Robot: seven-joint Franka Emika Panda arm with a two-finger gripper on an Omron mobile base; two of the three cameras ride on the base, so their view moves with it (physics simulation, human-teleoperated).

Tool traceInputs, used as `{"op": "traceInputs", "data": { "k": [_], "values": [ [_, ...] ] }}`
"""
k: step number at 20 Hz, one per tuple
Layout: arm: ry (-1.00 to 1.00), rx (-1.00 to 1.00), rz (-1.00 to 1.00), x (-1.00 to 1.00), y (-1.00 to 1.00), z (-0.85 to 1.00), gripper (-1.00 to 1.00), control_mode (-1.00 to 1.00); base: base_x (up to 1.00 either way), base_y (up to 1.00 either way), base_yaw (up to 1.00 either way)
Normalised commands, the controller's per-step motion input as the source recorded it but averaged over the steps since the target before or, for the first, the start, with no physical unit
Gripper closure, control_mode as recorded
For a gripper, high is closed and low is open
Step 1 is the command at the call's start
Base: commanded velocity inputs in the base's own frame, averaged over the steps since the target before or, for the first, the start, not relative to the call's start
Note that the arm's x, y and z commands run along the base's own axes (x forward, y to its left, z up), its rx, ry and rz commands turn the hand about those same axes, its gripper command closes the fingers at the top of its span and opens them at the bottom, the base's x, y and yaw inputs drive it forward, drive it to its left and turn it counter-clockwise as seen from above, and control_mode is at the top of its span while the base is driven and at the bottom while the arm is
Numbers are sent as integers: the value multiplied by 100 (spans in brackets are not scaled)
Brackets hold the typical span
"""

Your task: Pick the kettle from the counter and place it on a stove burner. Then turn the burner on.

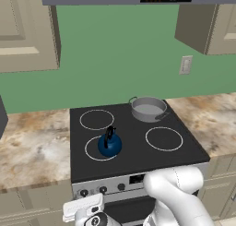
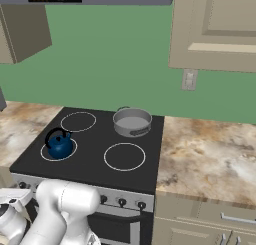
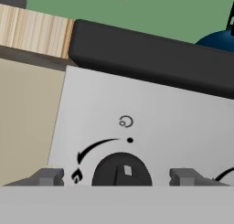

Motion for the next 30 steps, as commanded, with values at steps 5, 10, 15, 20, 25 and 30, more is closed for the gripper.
{"op": "traceInputs", "data": {
  "k": [5,10,15,20,25,30],
  "values": [
    [0,0,0,0,0,0,100,-100,0,0,0],
    [0,0,0,0,0,0,100,-100,0,0,0],
    [-2,-1,3,-1,0,0,100,-100,0,0,0],
    [0,-23,41,-9,26,0,100,-100,0,0,0],
    [0,-37,69,-14,28,-12,100,-100,0,0,0],
    [8,-38,72,-24,22,-24,100,-100,0,0,0]
  ]
}}
